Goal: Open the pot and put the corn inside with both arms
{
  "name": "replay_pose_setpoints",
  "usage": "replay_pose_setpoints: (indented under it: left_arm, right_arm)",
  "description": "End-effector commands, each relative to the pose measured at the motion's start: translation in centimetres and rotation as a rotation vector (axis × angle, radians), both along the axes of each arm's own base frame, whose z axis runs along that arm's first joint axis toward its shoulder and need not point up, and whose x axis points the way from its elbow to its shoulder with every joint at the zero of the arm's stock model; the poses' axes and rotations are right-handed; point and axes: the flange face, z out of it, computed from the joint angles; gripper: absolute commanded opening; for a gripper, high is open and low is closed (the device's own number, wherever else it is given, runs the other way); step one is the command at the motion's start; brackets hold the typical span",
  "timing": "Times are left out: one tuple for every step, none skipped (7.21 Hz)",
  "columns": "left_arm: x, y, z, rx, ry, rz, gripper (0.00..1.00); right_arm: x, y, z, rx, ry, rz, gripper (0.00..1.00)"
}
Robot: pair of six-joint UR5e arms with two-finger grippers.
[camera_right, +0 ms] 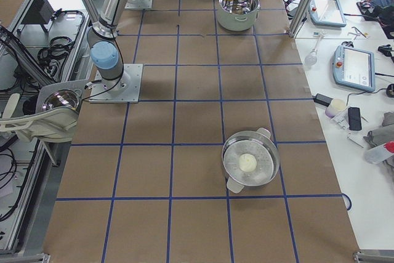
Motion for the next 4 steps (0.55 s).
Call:
replay_pose_setpoints:
  left_arm:
    - [0.0,-0.1,-0.4,0.005,0.003,-0.002,0.68]
    - [0.1,-0.1,-0.3,0.004,0.002,-0.002,0.72]
    - [0.1,-0.2,-0.1,0.000,0.000,-0.002,0.74]
    - [0.2,-0.4,0.0,-0.016,-0.009,-0.008,0.76]
  right_arm:
    - [1.0,-1.7,-3.4,-0.021,-0.012,-0.002,0.00]
    - [1.1,-1.9,-4.4,-0.012,-0.005,0.001,0.02]
    - [1.1,-2.0,-4.9,-0.009,-0.004,0.004,0.38]
    - [1.1,-2.0,-4.9,-0.012,0.002,0.026,0.99]
